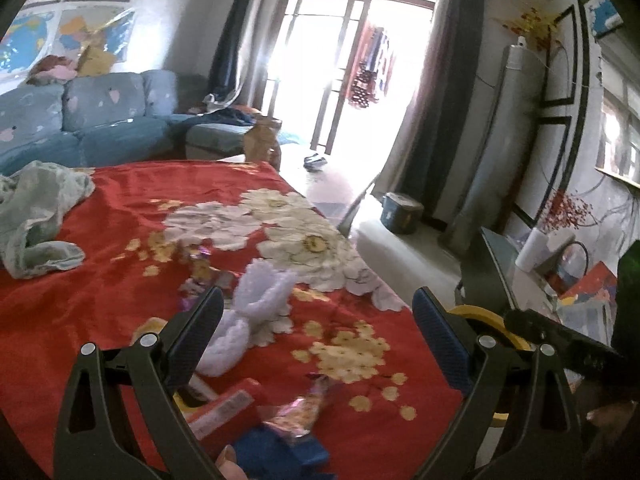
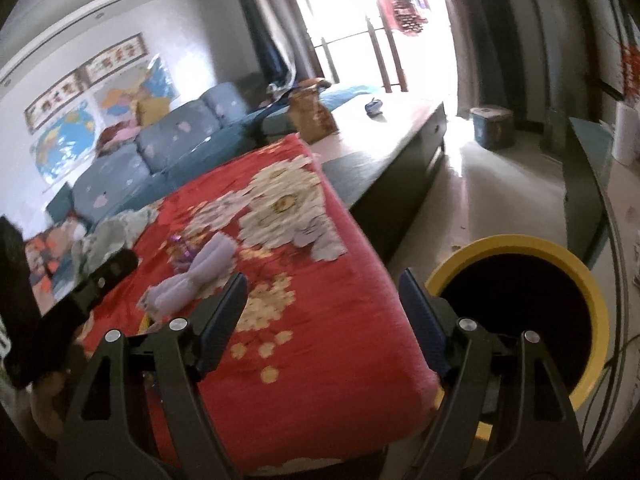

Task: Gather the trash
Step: 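Move both grippers back over the trash on the bedspread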

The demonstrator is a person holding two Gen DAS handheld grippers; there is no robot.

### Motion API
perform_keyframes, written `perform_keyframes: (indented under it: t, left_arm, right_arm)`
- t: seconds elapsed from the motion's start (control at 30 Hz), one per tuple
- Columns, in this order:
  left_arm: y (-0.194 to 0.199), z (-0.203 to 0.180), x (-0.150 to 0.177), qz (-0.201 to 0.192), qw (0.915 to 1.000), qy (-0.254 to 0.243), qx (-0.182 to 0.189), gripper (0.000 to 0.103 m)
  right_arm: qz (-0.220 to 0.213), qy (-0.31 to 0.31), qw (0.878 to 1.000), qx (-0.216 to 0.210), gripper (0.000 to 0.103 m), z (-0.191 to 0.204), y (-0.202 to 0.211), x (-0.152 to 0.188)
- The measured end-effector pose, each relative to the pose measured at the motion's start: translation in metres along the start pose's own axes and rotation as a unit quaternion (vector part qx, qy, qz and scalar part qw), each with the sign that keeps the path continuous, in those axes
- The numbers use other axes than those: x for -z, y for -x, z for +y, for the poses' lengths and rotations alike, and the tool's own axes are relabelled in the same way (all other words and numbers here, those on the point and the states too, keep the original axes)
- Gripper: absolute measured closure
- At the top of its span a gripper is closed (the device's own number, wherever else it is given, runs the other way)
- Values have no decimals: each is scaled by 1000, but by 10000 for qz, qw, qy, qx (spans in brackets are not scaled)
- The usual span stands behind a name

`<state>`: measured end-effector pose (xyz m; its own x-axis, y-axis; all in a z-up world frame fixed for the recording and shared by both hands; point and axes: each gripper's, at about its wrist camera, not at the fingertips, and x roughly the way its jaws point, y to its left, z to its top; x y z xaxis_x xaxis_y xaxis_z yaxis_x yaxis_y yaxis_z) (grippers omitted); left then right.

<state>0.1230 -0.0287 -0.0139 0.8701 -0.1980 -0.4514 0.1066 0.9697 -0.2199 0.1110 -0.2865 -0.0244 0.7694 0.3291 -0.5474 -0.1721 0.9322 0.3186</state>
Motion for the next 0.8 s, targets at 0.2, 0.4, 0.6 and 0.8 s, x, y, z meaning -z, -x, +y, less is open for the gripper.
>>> perform_keyframes:
  t: [0.2,0.4,0.6,0.8]
  left_arm:
    - [10,24,-4,-74,9997,138,-204,10]
    - [19,45,-9,-108,9990,195,-398,10]
    - [25,70,-11,-45,9976,359,-595,10]
    - [24,94,-8,119,9960,540,-697,10]
  right_arm:
    - [147,349,9989,-273,34,29,-4,8]
    - [279,660,9957,-591,34,57,-5,16]
    - [431,1040,9888,-980,34,85,-5,26]
    - [648,1551,9756,-1412,39,116,-3,41]
